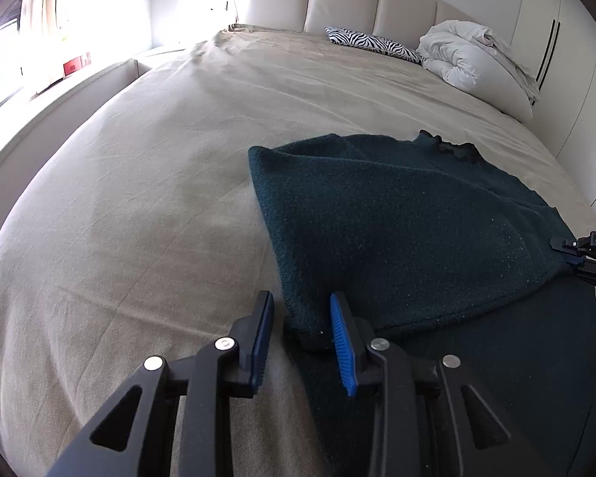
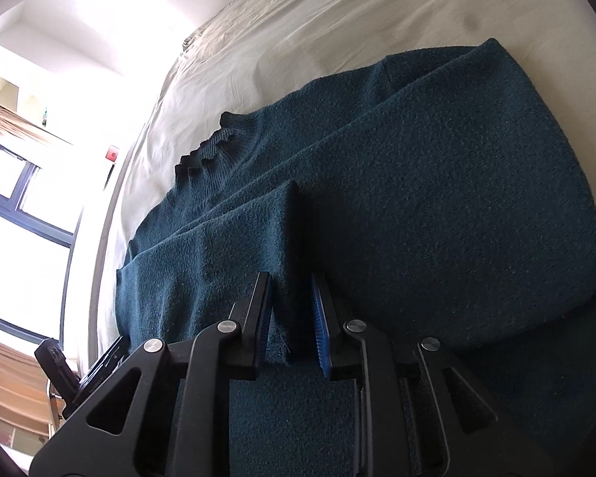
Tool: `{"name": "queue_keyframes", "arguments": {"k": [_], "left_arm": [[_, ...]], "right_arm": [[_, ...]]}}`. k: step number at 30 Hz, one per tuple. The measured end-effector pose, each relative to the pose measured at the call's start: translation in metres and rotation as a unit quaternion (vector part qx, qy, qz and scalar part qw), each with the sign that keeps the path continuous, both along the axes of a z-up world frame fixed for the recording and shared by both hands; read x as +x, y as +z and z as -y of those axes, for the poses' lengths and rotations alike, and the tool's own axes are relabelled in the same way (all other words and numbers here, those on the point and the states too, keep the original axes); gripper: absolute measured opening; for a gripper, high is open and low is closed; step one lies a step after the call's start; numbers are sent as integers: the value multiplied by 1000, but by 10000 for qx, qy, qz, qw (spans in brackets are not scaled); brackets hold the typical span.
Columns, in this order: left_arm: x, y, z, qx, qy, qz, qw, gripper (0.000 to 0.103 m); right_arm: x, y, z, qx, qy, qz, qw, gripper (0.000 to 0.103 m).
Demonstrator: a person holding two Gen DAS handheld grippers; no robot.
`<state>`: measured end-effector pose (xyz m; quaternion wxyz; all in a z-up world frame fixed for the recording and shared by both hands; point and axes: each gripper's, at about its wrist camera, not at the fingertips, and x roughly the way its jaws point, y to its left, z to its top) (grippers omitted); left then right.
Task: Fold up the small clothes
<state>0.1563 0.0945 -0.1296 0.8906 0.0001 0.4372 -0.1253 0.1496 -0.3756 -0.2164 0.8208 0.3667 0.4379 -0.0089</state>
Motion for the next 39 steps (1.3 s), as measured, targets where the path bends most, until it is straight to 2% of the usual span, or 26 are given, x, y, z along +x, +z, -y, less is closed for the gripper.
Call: {"name": "queue_keyframes", "arguments": {"k": [4,9,11,14,15,16,18,21,23,25,27,28,29,31,35,39], "left_arm": [[-1,8,-2,14,110,-29,9999,35],[-6,41,9,394,178,564,9975,37],[-2,41,17,452,86,573,9973,40],[8,16,25,750,14,309,9967,42],[11,5,22,685,11,169,9975,43],[9,3,15,443,34,214,9988,44],[2,6,6,307,82,201,9993,48],[-13,12,-7,156,111,183,9996,58],[-29,16,-21,-83,173,118,9997,66],[-49,18,-37,-418,273,-28,9988,70],[-72,19,-51,-723,315,-166,9968,70],[-84,18,-56,-824,341,-242,9957,70],[-95,17,-60,-933,357,-334,9944,71],[-119,15,-67,-1157,342,-494,9915,71],[-158,5,-76,-1556,395,-854,9833,72],[-187,7,-80,-1767,385,-957,9788,72]], "right_arm": [[-5,21,2,-457,-175,37,9988,19],[3,46,-13,-497,143,481,9975,19],[11,42,-26,-515,360,455,9970,19],[21,14,-40,-519,499,13,9974,19],[18,6,-39,-442,452,89,9980,19],[13,5,-37,-379,407,294,9980,19],[2,5,-33,-307,334,350,9984,19],[-21,15,-22,-601,19,262,9978,19],[-44,22,-13,-671,-151,271,9973,19],[-71,30,-8,-641,-261,399,9968,20],[-99,35,-7,-755,-346,463,9955,25],[-114,37,-7,-801,-388,477,9949,31],[-127,39,-8,-832,-444,485,9944,43],[-155,42,-11,-839,-530,569,9934,51],[-202,45,-15,-853,-548,546,9934,51],[-237,44,-12,-796,-655,424,9938,51]]}}
